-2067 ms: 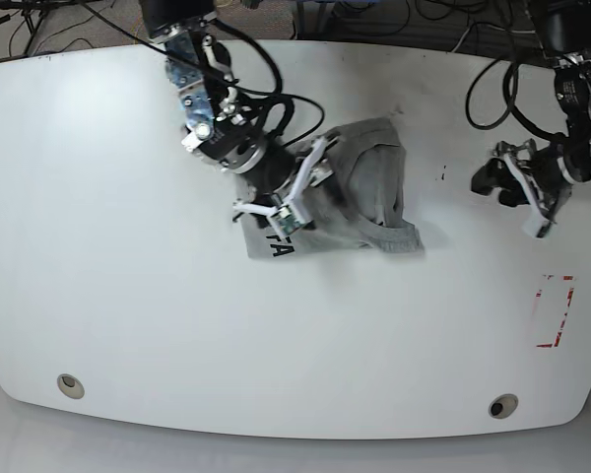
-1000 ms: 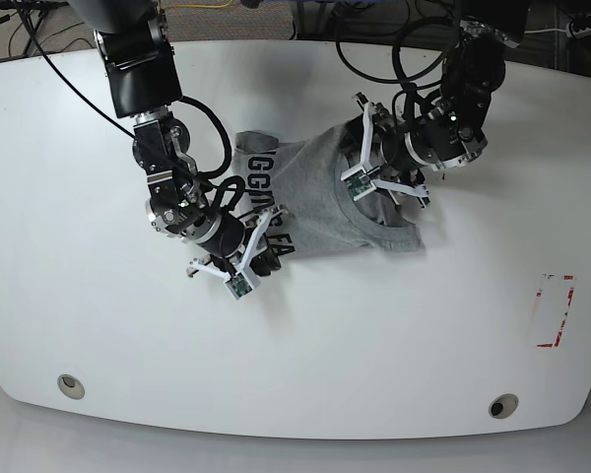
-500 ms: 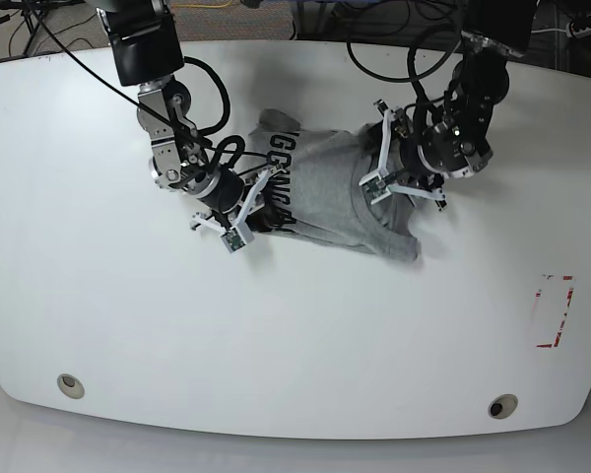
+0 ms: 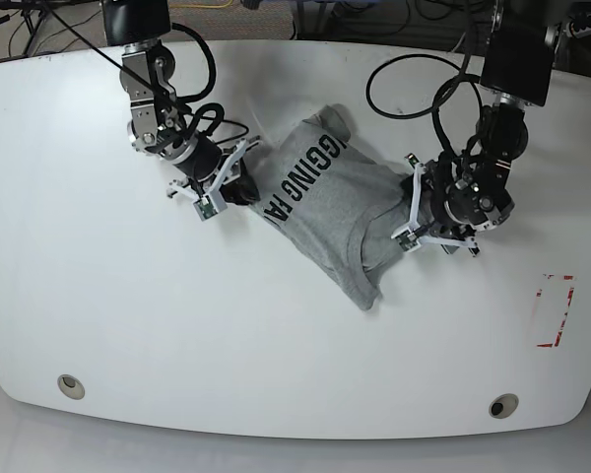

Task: Layout the t-shirt on the table in an organized manner, then fold the t-shirt properly
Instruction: 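Grasp the folded shirt's sides with both grippers, then straighten the folded shirt into a square with both grippers, then grasp the folded shirt with the left gripper and carry it to the red-taped square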

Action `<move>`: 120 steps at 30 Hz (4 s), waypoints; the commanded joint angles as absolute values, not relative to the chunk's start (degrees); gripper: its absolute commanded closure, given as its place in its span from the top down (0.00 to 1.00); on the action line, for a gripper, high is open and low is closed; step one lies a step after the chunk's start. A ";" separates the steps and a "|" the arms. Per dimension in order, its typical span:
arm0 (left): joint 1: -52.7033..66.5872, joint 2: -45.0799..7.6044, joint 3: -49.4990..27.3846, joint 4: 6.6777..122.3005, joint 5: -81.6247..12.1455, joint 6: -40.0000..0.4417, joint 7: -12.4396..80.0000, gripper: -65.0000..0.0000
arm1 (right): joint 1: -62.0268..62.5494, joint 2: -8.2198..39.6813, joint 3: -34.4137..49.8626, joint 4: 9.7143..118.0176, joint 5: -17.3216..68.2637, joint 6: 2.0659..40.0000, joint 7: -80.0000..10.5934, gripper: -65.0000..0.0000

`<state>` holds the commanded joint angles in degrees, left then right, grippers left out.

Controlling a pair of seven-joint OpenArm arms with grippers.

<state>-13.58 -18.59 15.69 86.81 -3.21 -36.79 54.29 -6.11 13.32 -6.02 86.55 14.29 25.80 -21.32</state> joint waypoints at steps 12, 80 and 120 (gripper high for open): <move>-18.59 -16.13 10.95 102.20 -3.38 -40.00 63.08 0.55 | -7.78 11.74 -5.85 99.38 14.29 25.71 -29.49 0.13; -5.67 -8.48 1.10 110.11 -3.47 -40.00 68.26 0.48 | -10.33 7.52 -5.41 102.99 13.67 25.63 -31.08 0.13; 1.27 3.56 16.48 85.05 0.40 5.76 24.92 0.73 | -9.10 12.97 10.24 111.16 14.37 26.07 -37.41 0.13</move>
<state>1.27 3.56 16.48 85.05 0.40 5.76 24.92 -9.10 12.97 10.24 111.16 14.37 26.07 -37.41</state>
